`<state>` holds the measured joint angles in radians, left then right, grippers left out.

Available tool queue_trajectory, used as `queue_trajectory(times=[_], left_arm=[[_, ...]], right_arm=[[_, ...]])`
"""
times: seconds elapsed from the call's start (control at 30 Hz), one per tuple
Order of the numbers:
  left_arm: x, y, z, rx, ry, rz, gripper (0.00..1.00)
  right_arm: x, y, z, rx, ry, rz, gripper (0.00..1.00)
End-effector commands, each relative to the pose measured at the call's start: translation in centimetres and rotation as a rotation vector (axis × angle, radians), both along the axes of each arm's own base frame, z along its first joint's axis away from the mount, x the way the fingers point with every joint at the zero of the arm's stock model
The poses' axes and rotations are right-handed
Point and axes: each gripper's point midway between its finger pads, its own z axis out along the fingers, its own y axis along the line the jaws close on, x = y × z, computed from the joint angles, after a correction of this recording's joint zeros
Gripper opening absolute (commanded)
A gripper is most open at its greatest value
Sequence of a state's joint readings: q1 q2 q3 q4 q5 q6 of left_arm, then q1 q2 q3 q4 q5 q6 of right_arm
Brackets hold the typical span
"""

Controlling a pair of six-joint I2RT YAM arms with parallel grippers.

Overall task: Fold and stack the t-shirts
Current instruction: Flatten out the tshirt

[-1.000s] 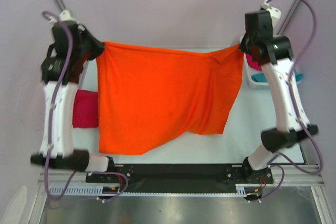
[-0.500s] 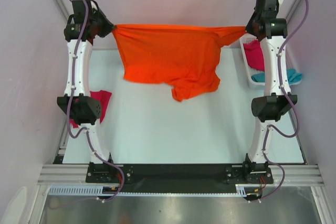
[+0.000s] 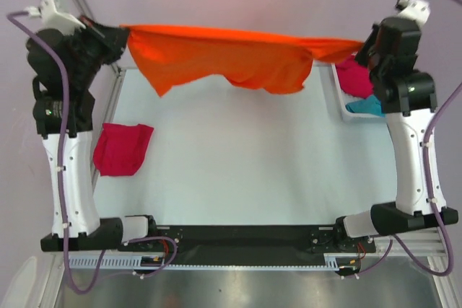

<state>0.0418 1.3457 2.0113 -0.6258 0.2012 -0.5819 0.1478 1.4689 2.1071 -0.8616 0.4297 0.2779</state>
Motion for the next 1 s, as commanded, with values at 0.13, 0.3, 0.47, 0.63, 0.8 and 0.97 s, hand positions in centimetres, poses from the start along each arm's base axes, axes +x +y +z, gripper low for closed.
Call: queue_trajectory(times=[0.13,0.3,0.47,0.63,0.8,0.97], left_arm=[[0.5,0.6,-23.3,-0.007,0.486,-0.031,0.00],[-2.8,-1.0,-27.9,-0.075,0.534,-0.087,0.00],[-4.7,-1.1,-29.1,-0.080,0.550,-0.086,0.00],[-7.4,-1.9,-29.9,-0.103,0.587,-0.115,0.00],[-9.7,-1.9,-30.4,-0.099,0.594,-0.100,0.00],[-10.4,-1.9,-31.7,-0.101,0.630,-0.101,0.02]], right_arm=[[-4.3,1.9,-21.1,0.015,0.463,0.035,0.00],[-8.7,2.8,-25.7,0.053,0.545,0.071,0.00],[-11.7,2.6,-25.3,0.047,0.551,0.059,0.00],[-14.6,2.7,-25.9,0.057,0.618,0.065,0.00],[-17.4,4.9,-28.6,0.109,0.683,0.128,0.00],[-18.4,4.8,-30.0,0.104,0.726,0.113,0.00]])
